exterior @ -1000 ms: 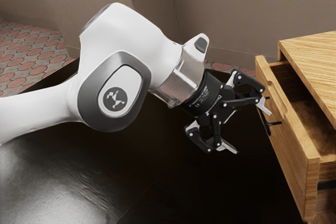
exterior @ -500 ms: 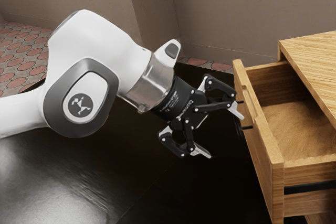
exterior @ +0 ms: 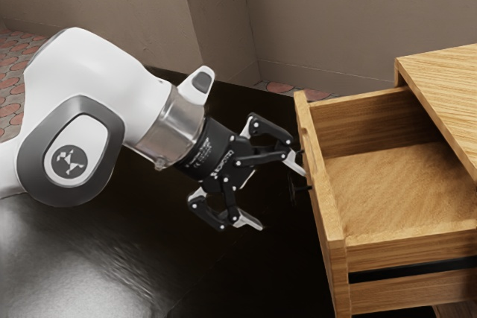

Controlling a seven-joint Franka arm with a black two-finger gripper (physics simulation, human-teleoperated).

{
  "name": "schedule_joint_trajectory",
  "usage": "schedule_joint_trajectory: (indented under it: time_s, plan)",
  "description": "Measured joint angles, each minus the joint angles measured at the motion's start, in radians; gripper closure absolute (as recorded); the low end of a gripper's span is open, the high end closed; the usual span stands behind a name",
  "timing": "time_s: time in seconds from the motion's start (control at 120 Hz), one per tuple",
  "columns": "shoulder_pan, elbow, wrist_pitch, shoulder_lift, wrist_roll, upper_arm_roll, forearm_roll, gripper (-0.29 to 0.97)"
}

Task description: Pull the drawer handle with one arm to open the drawer

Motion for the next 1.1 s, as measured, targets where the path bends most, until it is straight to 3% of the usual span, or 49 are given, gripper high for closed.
schedule_joint_trajectory:
  time_s: [0.75,1.1]
  plan:
    - [0.101,-0.113,-0.002,-0.133,0.0,-0.046,0.008,0.0]
    - [0.123,-0.164,-0.008,-0.199,0.003,-0.047,0.053,0.0]
